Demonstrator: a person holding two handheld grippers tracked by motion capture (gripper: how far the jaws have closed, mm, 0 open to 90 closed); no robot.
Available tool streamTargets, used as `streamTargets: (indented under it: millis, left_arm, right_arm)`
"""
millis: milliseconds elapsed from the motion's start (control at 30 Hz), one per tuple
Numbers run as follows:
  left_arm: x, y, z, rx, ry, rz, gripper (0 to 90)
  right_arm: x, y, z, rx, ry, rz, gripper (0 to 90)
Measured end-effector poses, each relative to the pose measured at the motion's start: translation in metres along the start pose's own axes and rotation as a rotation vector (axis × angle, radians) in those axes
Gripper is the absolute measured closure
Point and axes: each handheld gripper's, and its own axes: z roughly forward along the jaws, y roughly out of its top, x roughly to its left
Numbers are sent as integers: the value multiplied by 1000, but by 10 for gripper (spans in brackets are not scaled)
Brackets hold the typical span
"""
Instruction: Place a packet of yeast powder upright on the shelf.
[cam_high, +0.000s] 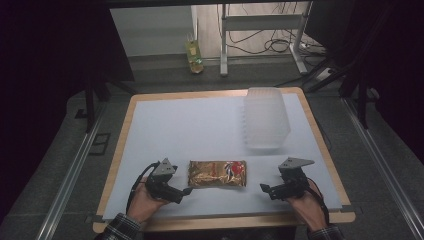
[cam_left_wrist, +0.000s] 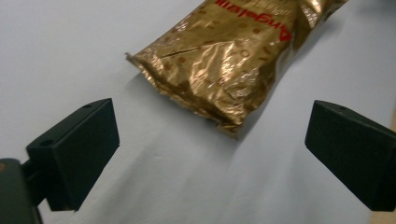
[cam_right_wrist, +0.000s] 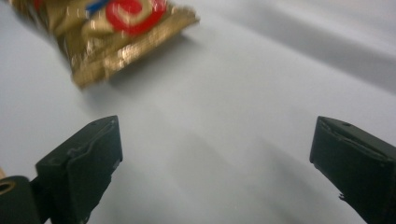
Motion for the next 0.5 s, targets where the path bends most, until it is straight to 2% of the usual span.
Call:
streamTargets:
  millis: [67, 133, 333, 500]
  left_arm:
    - [1, -1, 0, 8, 18, 1, 52]
    - [3, -1, 0, 11, 28, -8, 73]
    - [5, -1, 1, 8, 42, -14, 107]
    - [6, -1, 0, 6, 33, -20, 133]
  right_arm:
    - [-2, -2, 1, 25, 9, -42, 24]
    - [-4, -3, 3, 49, -12, -46, 24]
    - [-9, -4, 5, 30, 22, -37, 23]
    - [-9, -4, 6, 33, 14, -55, 24]
